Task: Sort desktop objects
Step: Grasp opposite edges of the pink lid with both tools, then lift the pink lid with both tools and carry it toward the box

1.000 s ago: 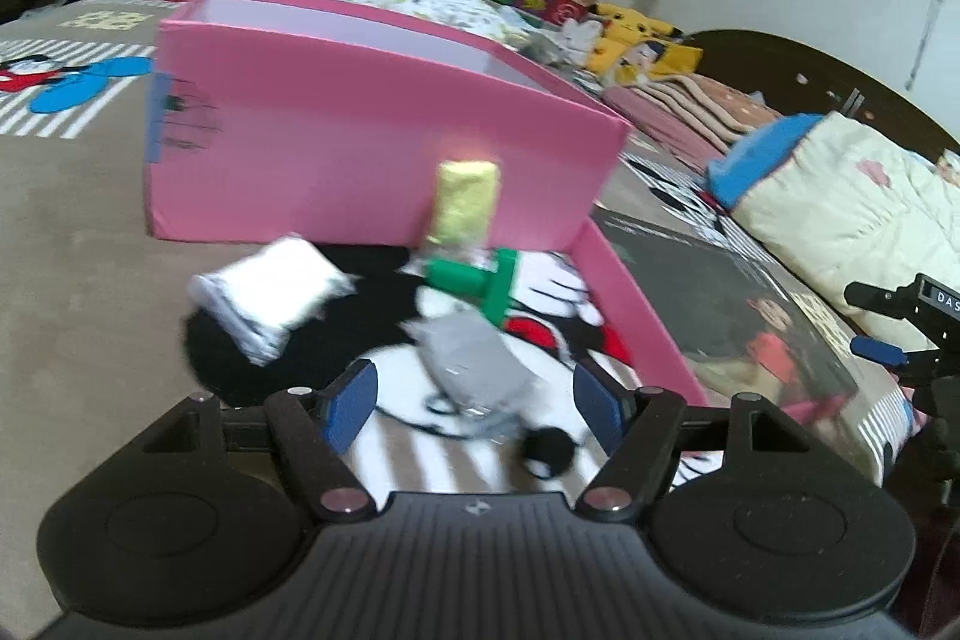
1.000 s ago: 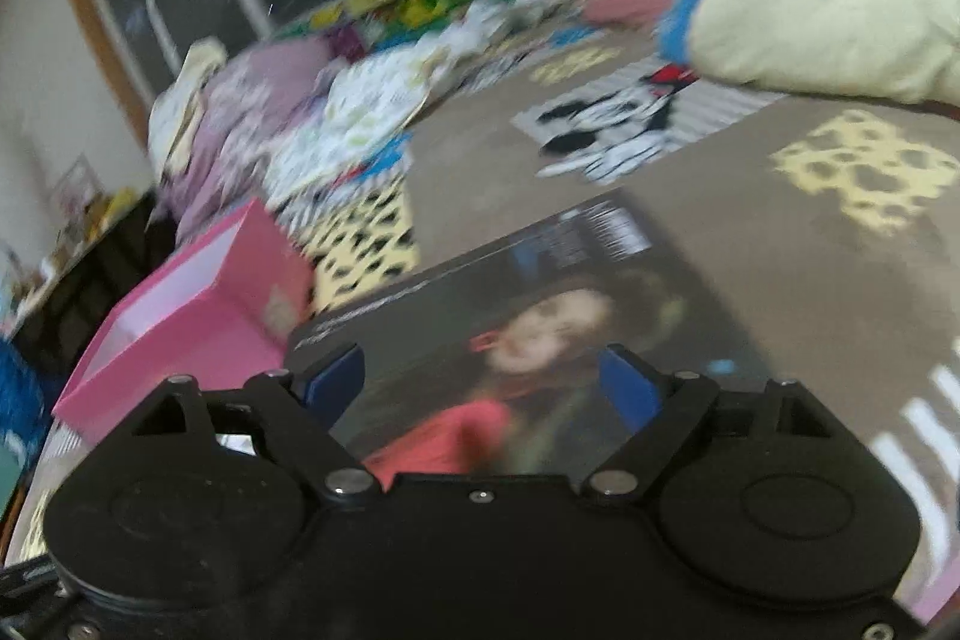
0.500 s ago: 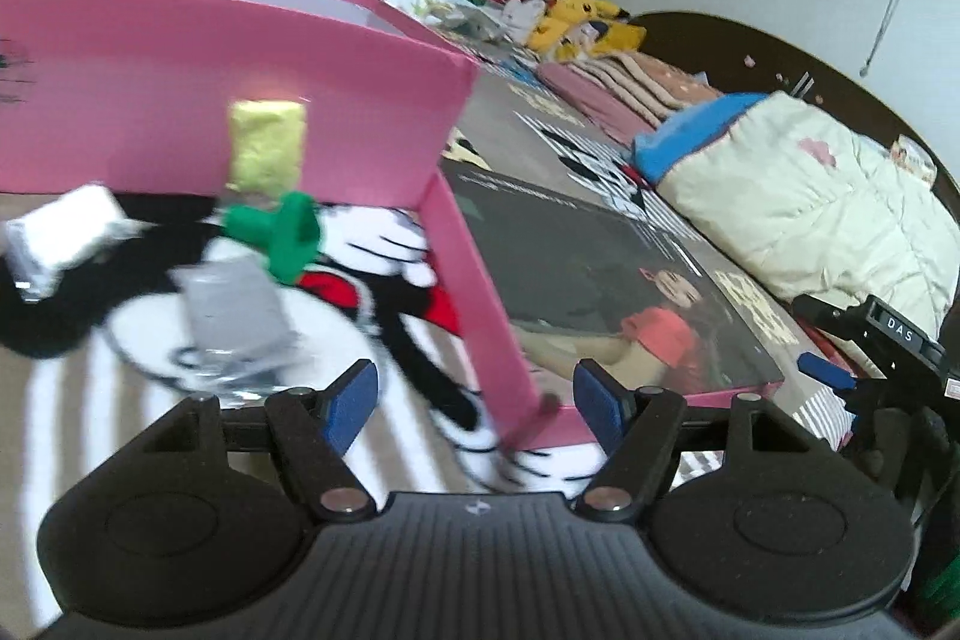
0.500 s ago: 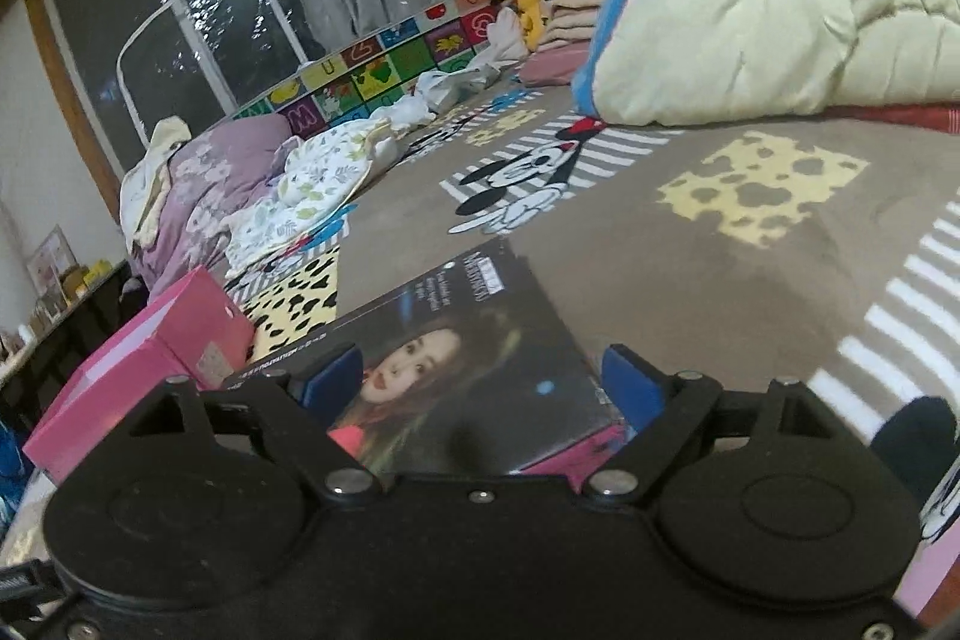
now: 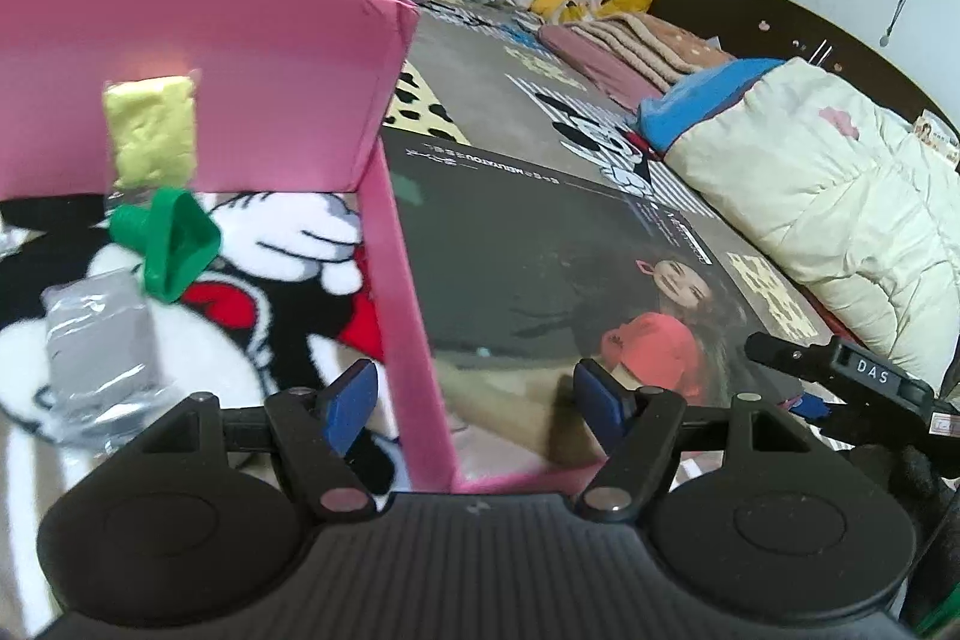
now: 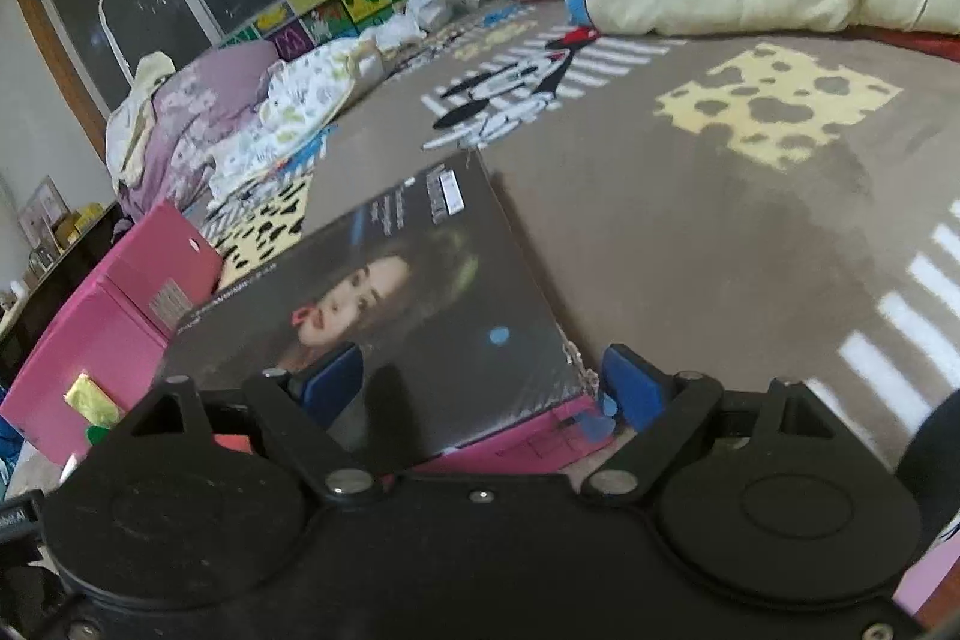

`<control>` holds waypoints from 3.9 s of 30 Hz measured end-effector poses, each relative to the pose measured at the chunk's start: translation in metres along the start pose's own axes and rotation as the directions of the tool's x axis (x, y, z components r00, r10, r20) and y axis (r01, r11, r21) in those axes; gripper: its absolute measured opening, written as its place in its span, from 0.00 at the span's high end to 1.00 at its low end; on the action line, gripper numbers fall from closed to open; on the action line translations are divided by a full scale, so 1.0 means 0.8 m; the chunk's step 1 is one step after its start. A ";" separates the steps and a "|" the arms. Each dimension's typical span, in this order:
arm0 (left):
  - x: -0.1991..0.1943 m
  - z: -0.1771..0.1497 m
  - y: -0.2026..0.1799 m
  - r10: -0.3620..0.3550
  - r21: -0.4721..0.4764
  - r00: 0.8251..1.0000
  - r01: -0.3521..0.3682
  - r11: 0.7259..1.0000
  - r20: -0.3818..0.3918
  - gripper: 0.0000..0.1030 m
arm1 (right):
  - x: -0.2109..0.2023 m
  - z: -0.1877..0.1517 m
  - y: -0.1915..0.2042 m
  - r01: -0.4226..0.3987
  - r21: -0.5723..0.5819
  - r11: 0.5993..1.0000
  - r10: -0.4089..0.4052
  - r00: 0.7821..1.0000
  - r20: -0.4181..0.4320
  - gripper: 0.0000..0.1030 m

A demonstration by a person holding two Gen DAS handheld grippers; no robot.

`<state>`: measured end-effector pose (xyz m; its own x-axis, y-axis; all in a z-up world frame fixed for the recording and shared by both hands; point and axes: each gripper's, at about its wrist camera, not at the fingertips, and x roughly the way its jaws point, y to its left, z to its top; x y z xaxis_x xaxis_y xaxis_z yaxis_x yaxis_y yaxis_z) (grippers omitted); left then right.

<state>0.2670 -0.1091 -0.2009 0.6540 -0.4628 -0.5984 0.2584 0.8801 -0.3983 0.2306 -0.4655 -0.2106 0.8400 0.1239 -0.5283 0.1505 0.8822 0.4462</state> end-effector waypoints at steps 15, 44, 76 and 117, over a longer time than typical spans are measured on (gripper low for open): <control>-0.022 0.009 -0.032 0.025 0.127 1.000 -0.023 0.992 -0.017 0.30 | -0.039 -0.013 0.016 -0.040 -0.130 0.991 0.042 0.999 0.012 0.13; -0.151 0.030 -0.052 -0.104 0.222 0.964 0.049 0.974 0.245 0.29 | -0.146 0.012 0.071 -0.168 -0.207 0.964 0.199 0.970 0.141 0.12; -0.226 0.121 0.198 0.088 0.010 0.895 -0.103 0.995 0.437 0.29 | 0.015 0.043 0.351 -0.395 -0.464 0.793 0.444 0.896 -0.004 0.12; -0.136 0.151 0.236 0.197 0.050 0.906 -0.232 0.971 0.375 0.28 | 0.123 0.041 0.389 -0.282 -0.484 0.828 0.317 0.948 -0.010 0.13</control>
<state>0.3308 0.1201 -0.1273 0.9099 -0.2061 -0.3600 0.1347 0.9676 -0.2135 0.3768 -0.1938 -0.1001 0.8389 0.4020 -0.3670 -0.3650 0.9156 0.1686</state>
